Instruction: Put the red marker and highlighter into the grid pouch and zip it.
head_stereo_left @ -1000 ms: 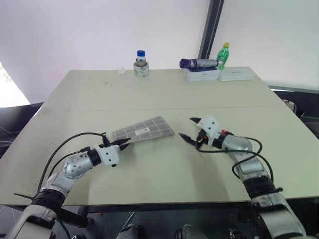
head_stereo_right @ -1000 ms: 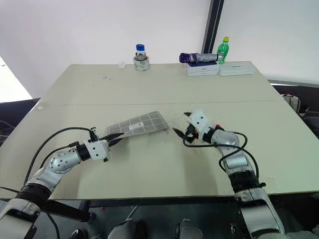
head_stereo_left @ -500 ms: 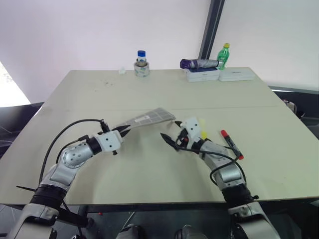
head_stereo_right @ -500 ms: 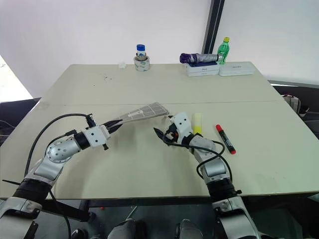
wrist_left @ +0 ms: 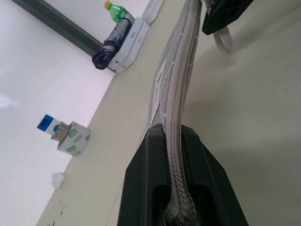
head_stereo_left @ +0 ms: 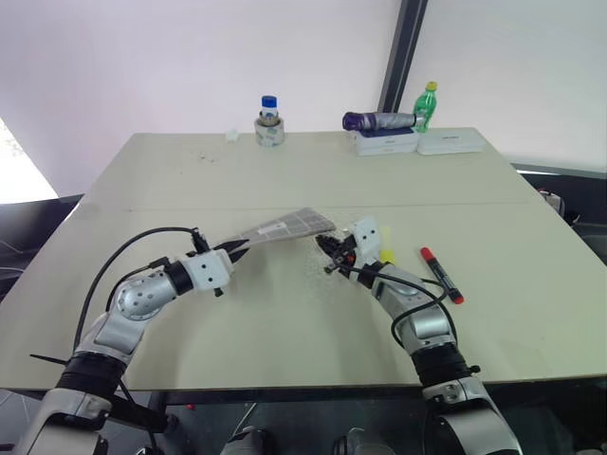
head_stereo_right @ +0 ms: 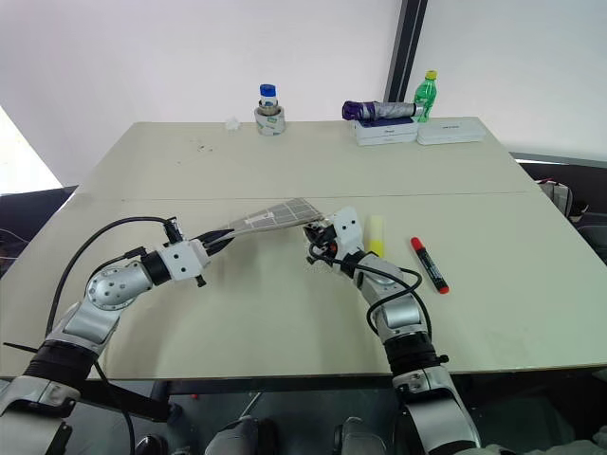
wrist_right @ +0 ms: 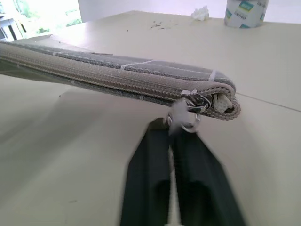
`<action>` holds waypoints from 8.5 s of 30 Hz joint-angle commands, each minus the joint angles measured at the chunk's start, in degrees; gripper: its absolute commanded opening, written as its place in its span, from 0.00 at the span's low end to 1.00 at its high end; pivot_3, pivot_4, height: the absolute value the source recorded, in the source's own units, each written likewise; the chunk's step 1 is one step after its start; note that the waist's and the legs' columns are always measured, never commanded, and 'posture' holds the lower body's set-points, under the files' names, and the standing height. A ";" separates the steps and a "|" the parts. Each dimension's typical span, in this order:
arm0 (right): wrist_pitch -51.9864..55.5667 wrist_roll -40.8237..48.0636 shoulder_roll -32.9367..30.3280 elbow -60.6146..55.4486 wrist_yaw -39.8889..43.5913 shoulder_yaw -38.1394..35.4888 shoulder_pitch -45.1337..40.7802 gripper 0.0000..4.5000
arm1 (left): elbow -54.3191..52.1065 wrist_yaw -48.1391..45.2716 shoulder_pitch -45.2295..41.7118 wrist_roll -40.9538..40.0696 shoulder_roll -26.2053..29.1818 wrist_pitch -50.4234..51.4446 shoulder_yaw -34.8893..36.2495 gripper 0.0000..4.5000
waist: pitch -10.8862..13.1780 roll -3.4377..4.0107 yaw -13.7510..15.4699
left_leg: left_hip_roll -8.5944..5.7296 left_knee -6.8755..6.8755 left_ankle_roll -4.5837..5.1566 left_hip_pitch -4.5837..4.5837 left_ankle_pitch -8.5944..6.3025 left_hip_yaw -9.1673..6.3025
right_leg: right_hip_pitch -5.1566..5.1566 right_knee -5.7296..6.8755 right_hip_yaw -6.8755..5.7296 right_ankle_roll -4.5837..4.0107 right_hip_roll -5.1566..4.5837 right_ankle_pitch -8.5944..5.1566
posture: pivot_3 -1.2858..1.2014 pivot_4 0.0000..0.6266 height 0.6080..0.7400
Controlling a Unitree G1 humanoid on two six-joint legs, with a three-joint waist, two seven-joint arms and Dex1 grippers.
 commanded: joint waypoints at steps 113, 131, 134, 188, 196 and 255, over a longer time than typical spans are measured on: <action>12.12 -3.61 -8.75 -45.15 -14.74 -7.52 30.76 0.90 | 4.23 3.51 0.23 3.94 -7.32 3.57 1.17 0.00 | -0.02 -0.08 0.32 | 0.00 -0.03 0.29 -0.03 -0.18 -0.12 | -0.02 -0.09 0.07 -0.05 0.07 0.02 | 0.52 0.24 1.00; 37.81 -6.18 -5.21 -23.74 -22.61 -6.18 4.84 0.90 | 4.67 4.29 -0.23 5.25 -7.50 2.99 0.46 0.00 | -0.02 -0.08 0.15 | 0.03 -0.03 0.07 -0.04 -0.04 -0.07 | -0.05 -0.07 0.09 -0.06 0.13 0.02 | 0.52 0.24 1.00; 40.25 -6.56 -3.78 -21.28 -25.17 -7.64 3.19 0.90 | 3.61 4.56 0.56 5.22 -7.58 3.37 0.44 0.00 | -0.02 -0.08 0.14 | 0.03 -0.04 0.05 -0.05 -0.04 -0.06 | -0.06 -0.07 0.09 -0.06 0.13 0.03 | 0.52 0.24 1.00; 17.03 4.44 -20.25 -28.70 11.07 1.03 7.31 0.20 | 1.57 1.55 -2.11 0.94 -8.42 7.17 1.11 0.00 | 0.01 -0.15 0.36 | 0.03 -0.02 0.26 -0.06 -0.16 -0.03 | -0.08 -0.11 0.10 -0.06 0.12 0.03 | 0.52 0.24 1.00; 15.57 3.94 -22.02 -29.44 13.10 2.36 9.69 0.20 | 1.77 1.69 -2.60 1.17 -8.69 7.25 0.94 0.00 | 0.02 -0.15 0.29 | 0.04 -0.03 0.36 -0.05 -0.22 -0.05 | -0.07 -0.13 0.10 -0.06 0.13 0.03 | 0.52 0.24 1.00; 12.79 -2.83 -19.00 -27.31 19.01 5.52 2.57 0.99 | -0.94 0.17 -1.09 4.97 -5.91 4.74 -2.09 0.00 | 0.02 -0.15 0.28 | 0.05 0.02 0.06 -0.06 -0.04 0.03 | -0.10 -0.11 0.12 -0.06 0.13 0.03 | 0.52 0.24 1.00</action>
